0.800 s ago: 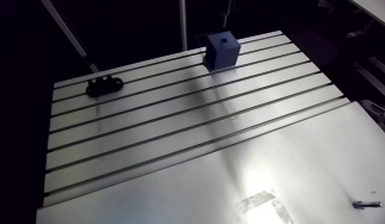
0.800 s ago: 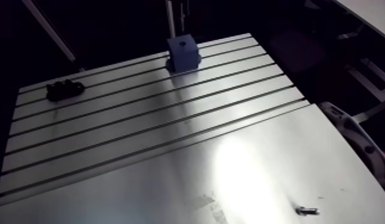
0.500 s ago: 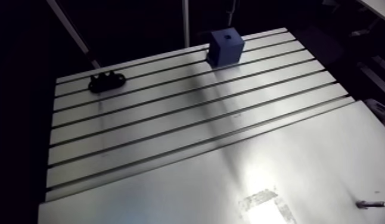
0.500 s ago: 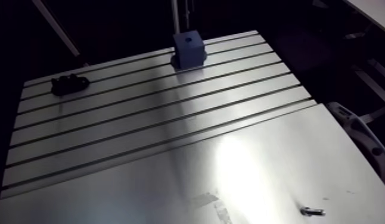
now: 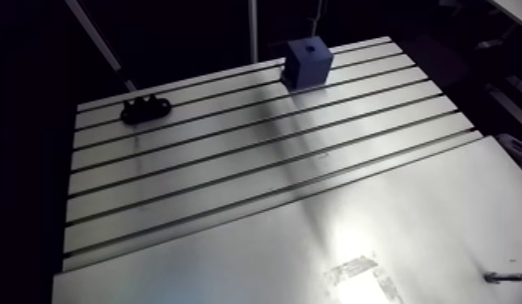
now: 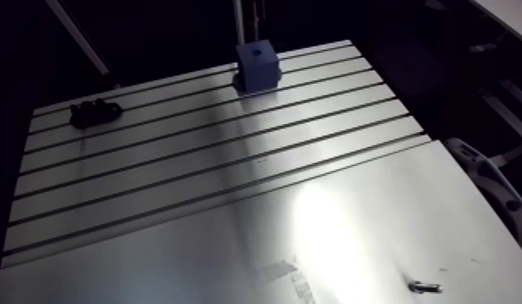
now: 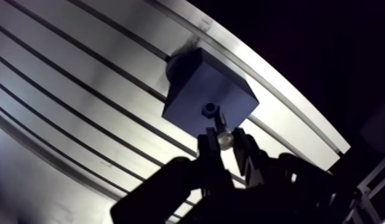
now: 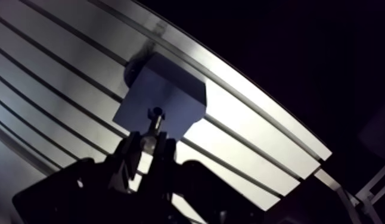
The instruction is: Pick up the M10 bolt and insert it into the hex recess until seated.
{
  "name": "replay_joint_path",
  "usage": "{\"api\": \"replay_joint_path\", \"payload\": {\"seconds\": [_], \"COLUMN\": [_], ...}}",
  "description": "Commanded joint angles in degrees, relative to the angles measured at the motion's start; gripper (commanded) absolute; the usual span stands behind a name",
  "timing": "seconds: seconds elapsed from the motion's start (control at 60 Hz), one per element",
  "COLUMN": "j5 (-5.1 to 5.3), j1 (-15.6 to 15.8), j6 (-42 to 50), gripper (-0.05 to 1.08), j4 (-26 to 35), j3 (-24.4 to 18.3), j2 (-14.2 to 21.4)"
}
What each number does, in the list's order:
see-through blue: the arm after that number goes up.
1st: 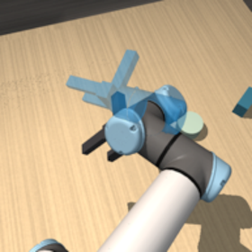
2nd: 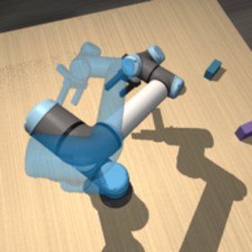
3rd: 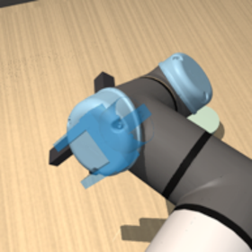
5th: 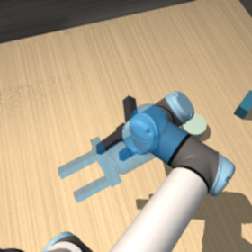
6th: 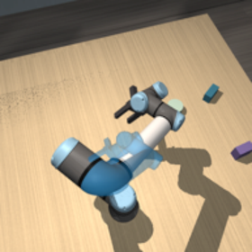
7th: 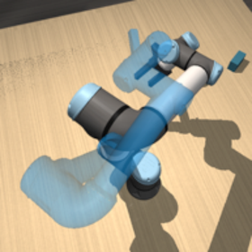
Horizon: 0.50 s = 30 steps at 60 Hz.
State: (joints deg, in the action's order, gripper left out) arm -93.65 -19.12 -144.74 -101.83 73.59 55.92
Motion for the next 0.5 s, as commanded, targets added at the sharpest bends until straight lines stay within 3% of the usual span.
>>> {"api": "replay_joint_path", "payload": {"seconds": [0.017, 0.5], "j5": [0.17, 0.26], "j1": [0.13, 0.13], "j6": [0.02, 0.46], "gripper": [1.02, 1.02], "j4": [0.02, -0.43], "j3": [0.28, 0.89], "j2": [0.01, -0.16]}}
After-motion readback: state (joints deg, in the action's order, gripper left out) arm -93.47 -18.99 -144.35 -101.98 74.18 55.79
